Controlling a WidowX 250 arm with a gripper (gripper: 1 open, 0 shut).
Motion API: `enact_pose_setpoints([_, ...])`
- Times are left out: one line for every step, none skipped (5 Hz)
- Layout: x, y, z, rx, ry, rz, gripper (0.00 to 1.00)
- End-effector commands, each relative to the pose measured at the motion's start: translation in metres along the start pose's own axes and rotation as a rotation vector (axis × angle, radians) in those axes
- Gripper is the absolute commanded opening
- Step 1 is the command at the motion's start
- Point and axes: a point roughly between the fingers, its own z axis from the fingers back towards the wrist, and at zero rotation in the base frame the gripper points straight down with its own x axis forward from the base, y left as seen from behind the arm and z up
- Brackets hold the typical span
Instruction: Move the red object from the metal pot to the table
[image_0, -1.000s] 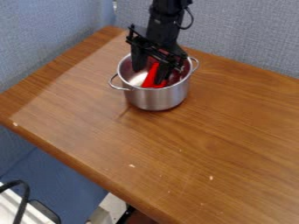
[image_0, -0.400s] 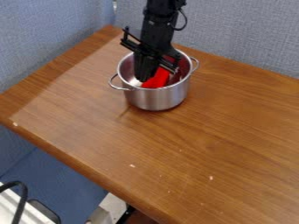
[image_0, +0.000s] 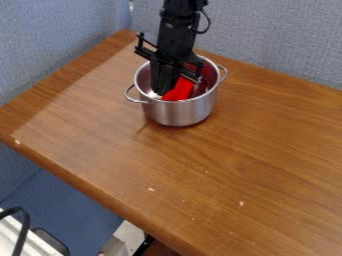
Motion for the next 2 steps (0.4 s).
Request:
enact_pose_setpoints([0.0005, 0.0143, 0.0379, 0.001, -0.109, 0.040, 0.00])
enact_pose_setpoints([-0.0018, 0.0162, 0.0460, -0.016, -0.120, 0.049, 0.00])
